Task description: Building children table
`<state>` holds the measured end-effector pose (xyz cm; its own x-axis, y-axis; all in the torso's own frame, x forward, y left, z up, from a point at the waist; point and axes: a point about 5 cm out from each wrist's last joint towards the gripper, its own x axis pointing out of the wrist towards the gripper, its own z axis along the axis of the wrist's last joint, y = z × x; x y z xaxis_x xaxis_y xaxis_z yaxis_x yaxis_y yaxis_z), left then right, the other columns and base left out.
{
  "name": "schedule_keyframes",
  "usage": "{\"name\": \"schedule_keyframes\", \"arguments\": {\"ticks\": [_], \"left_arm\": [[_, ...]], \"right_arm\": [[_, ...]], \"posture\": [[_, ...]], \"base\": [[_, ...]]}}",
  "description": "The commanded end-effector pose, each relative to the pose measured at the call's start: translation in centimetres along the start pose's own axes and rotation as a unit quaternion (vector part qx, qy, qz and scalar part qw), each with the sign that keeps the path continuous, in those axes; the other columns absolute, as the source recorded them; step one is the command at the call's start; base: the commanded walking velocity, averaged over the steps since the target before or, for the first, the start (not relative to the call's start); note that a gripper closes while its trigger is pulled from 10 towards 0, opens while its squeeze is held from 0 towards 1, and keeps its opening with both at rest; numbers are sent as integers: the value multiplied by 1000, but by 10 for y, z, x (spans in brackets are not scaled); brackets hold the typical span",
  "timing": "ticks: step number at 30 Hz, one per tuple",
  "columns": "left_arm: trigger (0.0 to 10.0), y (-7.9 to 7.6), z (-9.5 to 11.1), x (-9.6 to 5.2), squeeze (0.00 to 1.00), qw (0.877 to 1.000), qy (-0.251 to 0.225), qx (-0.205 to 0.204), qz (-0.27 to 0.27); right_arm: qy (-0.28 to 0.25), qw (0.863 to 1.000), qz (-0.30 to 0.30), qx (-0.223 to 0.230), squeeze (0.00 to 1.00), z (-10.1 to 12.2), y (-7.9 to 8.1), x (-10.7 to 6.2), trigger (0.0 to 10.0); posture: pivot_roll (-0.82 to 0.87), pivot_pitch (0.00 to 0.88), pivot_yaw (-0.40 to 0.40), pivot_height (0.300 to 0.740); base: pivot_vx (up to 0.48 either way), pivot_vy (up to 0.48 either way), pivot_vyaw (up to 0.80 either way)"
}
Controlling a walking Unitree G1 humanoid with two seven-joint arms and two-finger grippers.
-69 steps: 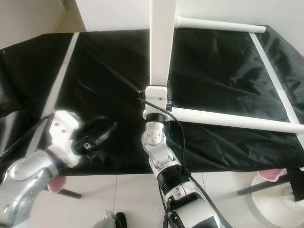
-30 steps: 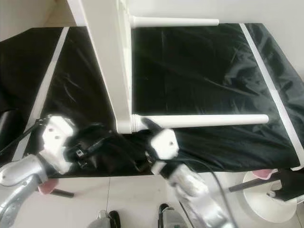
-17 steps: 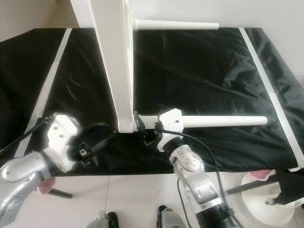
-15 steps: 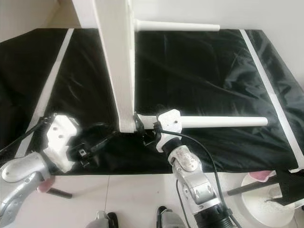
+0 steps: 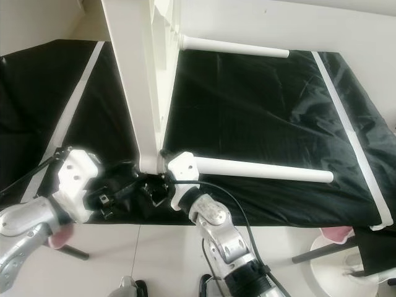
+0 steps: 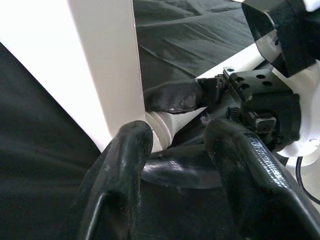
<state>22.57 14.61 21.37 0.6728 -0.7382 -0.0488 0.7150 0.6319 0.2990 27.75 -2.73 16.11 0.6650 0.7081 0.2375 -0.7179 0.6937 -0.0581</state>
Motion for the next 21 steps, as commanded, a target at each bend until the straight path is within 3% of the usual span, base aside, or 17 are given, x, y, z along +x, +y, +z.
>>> {"name": "schedule_keyframes", "arguments": {"ticks": [1,10,12,13,15,16,17,18,21], "left_arm": [[10000,-5,0,0,0,999,-4,-5,-31],[10000,-16,-2,-7,0,996,15,-25,-86],[10000,-23,-7,-6,0,994,19,-42,-97],[10000,-31,-10,-1,0,993,15,-58,-104],[10000,-35,-11,4,0,992,10,-66,-106],[10000,-36,-11,9,0,993,6,-67,-99],[10000,-36,-11,11,0,993,5,-67,-95],[10000,-31,-11,14,0,996,2,-60,-70],[10000,-14,-5,18,0,999,-16,-33,6]], "right_arm": [[4,1000,2,6,0,-2,1,-4,10000],[-19,994,-99,-53,0,21,-39,-36,10000],[-33,982,-148,-108,0,34,-51,-42,10000],[-54,957,-216,-189,0,48,-58,-49,10000],[-77,935,-255,-234,0,57,-58,-53,10000],[-101,914,-290,-264,0,66,-56,-57,10000],[-116,902,-308,-278,0,72,-56,-59,10000],[-138,878,-331,-316,0,83,-55,-63,10000],[-136,865,-349,-335,0,85,-59,-69,10000]], "posture": [[45,174,-13,740],[26,188,-5,740],[19,186,-5,740],[15,178,-6,740],[12,173,-2,740],[11,169,6,740],[11,169,9,740],[8,165,23,740],[8,165,28,740]], "base": [[0,0,0],[0,0,0],[0,0,0],[0,0,0],[0,0,0],[0,0,0],[0,0,0],[0,0,0],[0,0,0]]}}
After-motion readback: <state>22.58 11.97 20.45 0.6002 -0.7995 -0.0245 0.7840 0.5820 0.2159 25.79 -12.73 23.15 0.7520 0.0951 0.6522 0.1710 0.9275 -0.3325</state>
